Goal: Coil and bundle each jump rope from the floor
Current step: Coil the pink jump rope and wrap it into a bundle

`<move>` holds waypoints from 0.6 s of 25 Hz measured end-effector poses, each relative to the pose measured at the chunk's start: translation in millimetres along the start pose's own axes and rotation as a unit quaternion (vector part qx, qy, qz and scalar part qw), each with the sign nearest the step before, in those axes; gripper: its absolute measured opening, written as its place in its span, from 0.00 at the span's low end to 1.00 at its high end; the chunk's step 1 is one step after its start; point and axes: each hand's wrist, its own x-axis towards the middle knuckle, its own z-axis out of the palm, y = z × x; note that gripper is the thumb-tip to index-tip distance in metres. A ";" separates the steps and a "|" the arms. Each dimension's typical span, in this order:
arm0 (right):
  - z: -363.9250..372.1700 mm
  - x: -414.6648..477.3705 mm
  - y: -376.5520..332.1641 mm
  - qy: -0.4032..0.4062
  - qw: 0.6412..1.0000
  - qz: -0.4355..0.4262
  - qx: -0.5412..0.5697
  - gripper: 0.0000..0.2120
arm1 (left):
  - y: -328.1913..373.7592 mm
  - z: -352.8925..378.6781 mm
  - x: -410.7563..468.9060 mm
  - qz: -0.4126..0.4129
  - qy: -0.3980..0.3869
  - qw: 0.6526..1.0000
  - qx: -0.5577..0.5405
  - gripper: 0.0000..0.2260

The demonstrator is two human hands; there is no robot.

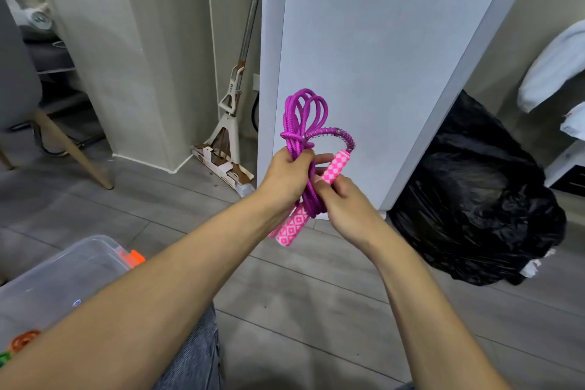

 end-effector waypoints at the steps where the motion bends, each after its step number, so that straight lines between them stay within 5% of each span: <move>1: 1.0 -0.8 -1.1 -0.004 1.000 0.007 0.007 0.13 | 1.2 0.6 0.3 -0.010 0.016 0.999 -0.034 0.07; 5: 5.0 -1.9 7.1 -0.033 0.993 0.104 0.041 0.33 | 8.4 -6.8 8.8 -0.003 0.084 0.992 -0.092 0.08; 10: 37.1 1.4 10.0 0.019 0.982 0.092 0.163 0.14 | 11.2 -11.2 13.0 -0.033 0.108 0.983 -0.143 0.04; 13: 26.1 3.3 21.0 -0.070 0.988 0.112 -0.078 0.09 | 23.5 -29.6 21.6 -0.060 0.135 0.966 -0.211 0.04; 15: 19.8 1.8 37.3 -0.154 0.917 0.159 -0.330 0.11 | 32.9 -44.6 28.1 -0.076 0.154 0.957 -0.235 0.04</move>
